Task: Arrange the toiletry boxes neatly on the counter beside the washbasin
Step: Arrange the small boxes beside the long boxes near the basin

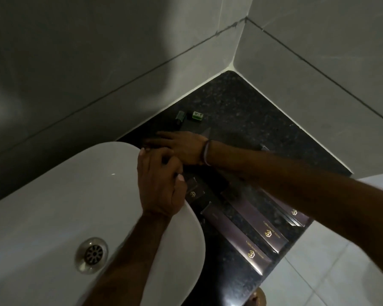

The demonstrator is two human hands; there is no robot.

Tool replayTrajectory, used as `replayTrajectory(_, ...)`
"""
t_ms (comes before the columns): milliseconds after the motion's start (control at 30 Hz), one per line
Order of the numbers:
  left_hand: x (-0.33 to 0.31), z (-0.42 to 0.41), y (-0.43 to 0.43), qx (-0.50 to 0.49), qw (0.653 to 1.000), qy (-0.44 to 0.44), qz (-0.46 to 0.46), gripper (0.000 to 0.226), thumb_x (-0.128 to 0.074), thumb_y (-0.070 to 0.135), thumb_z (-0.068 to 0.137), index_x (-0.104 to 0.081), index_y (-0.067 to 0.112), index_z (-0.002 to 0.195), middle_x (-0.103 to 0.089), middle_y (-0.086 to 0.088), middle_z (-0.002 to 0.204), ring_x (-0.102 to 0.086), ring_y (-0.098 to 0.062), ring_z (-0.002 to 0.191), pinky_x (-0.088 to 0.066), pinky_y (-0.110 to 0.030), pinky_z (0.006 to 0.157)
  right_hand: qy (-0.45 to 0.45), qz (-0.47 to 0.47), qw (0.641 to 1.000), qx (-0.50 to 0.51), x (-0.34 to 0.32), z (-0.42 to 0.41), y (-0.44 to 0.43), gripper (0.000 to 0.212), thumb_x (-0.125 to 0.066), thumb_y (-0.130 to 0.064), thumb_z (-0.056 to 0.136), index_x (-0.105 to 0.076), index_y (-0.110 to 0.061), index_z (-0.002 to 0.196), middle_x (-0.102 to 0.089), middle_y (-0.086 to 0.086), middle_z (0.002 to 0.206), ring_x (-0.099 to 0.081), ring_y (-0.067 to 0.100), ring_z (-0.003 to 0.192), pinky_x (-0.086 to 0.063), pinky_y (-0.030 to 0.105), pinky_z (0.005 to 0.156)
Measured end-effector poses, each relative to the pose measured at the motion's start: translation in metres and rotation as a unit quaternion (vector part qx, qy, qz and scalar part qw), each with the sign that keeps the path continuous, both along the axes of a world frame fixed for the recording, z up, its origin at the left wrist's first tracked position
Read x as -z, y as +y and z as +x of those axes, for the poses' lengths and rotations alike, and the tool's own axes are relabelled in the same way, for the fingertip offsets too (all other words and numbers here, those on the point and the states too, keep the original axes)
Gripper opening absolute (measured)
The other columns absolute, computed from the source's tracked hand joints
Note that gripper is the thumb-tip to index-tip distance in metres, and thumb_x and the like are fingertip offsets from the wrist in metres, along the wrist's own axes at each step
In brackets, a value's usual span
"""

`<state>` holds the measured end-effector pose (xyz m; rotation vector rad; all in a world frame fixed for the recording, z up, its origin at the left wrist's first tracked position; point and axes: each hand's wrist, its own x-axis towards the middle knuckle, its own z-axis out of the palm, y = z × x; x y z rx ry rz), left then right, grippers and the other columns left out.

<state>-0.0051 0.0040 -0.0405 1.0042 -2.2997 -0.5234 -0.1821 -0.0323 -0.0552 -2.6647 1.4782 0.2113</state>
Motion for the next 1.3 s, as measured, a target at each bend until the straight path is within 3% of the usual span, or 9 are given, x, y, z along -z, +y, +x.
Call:
replayTrajectory(67,0.0,0.001,0.0,0.001,1.0,-0.004,-0.001,0.032,-0.039,0.033,0.083,-0.064,0.012,0.081,-0.061,-0.013,0.111,-0.052,-0.026,0.111,-0.011,-0.034,0.124,-0.031,0.014,0.999,0.03,-0.003,-0.014,0.017,0.057,-0.025,-0.034,0.096,-0.044,-0.016,0.146,-0.041,0.012,0.153,-0.044,0.04,0.134,-0.048,0.047,0.099)
replayTrajectory(167,0.0,0.003,0.0,0.002,1.0,-0.008,0.008,0.033,-0.039,0.033,0.084,-0.064,0.011,0.081,-0.062,-0.015,0.113,-0.052,-0.028,0.112,-0.009,-0.032,0.124,-0.055,0.001,0.994,0.095,0.002,-0.045,0.059,0.049,-0.043,-0.022,0.099,-0.041,-0.018,0.148,-0.048,0.01,0.147,-0.05,0.035,0.126,-0.052,0.045,0.092)
replayTrajectory(300,0.0,0.002,0.0,0.0,1.0,-0.008,0.02,0.03,-0.039,0.033,0.084,-0.061,0.014,0.079,-0.06,-0.013,0.112,-0.054,-0.029,0.11,-0.01,-0.033,0.124,-0.091,-0.037,0.977,0.189,-0.002,-0.07,0.101,0.047,-0.052,-0.026,0.097,-0.049,-0.019,0.143,-0.06,0.008,0.131,-0.056,0.03,0.11,-0.057,0.041,0.07)
replayTrajectory(400,0.0,0.002,-0.001,0.001,1.0,-0.014,0.025,0.03,-0.039,0.034,0.084,-0.062,0.014,0.08,-0.059,-0.012,0.112,-0.053,-0.028,0.11,-0.01,-0.033,0.123,-0.136,-0.026,0.944,0.3,-0.01,-0.08,0.11,0.055,-0.051,-0.035,0.095,-0.04,-0.027,0.148,-0.046,0.001,0.144,-0.045,0.02,0.121,-0.053,0.039,0.089)
replayTrajectory(467,-0.001,0.002,0.0,0.001,1.0,-0.018,0.024,0.032,-0.039,0.034,0.084,-0.063,0.014,0.08,-0.06,-0.012,0.113,-0.053,-0.028,0.111,-0.01,-0.034,0.123,-0.156,0.011,0.936,0.316,-0.013,-0.078,0.106,0.062,-0.056,-0.033,0.091,-0.035,-0.029,0.15,-0.036,-0.002,0.153,-0.039,0.019,0.128,-0.044,0.037,0.101)
replayTrajectory(633,-0.005,0.003,0.002,-0.002,1.0,-0.016,0.011,0.032,-0.038,0.032,0.085,-0.062,0.011,0.082,-0.06,-0.015,0.11,-0.052,-0.03,0.11,-0.013,-0.037,0.122,-0.109,0.115,0.94,0.304,-0.019,-0.073,0.092,0.06,-0.059,-0.031,0.091,-0.038,-0.032,0.147,-0.048,0.002,0.144,-0.046,0.023,0.127,-0.047,0.041,0.099)
replayTrajectory(867,-0.008,0.001,0.004,-0.002,1.0,-0.018,0.0,0.035,-0.039,0.032,0.085,-0.064,0.008,0.084,-0.061,-0.017,0.108,-0.054,-0.032,0.108,-0.018,-0.042,0.121,-0.162,0.113,0.916,0.349,-0.01,-0.071,0.09,0.049,-0.063,-0.036,0.089,-0.053,-0.031,0.136,-0.053,0.002,0.13,-0.058,0.019,0.109,-0.049,0.034,0.086)
replayTrajectory(1067,-0.008,0.002,0.005,-0.001,1.0,-0.012,-0.004,0.035,-0.04,0.031,0.085,-0.065,0.007,0.083,-0.061,-0.017,0.107,-0.051,-0.03,0.111,-0.017,-0.042,0.121,-0.196,0.102,0.901,0.374,0.005,-0.065,0.099,0.049,-0.064,-0.04,0.089,-0.052,-0.033,0.135,-0.052,0.001,0.128,-0.05,0.008,0.096,-0.043,0.026,0.079)
replayTrajectory(1300,-0.01,0.002,0.005,0.002,1.0,-0.009,0.001,0.035,-0.04,0.031,0.085,-0.065,0.007,0.082,-0.061,-0.017,0.106,-0.056,-0.035,0.11,-0.015,-0.04,0.121,-0.201,0.103,0.895,0.386,0.009,-0.06,0.107,0.051,-0.062,-0.046,0.088,-0.05,-0.033,0.136,-0.052,0.002,0.126,-0.055,0.012,0.098,-0.051,0.031,0.081)
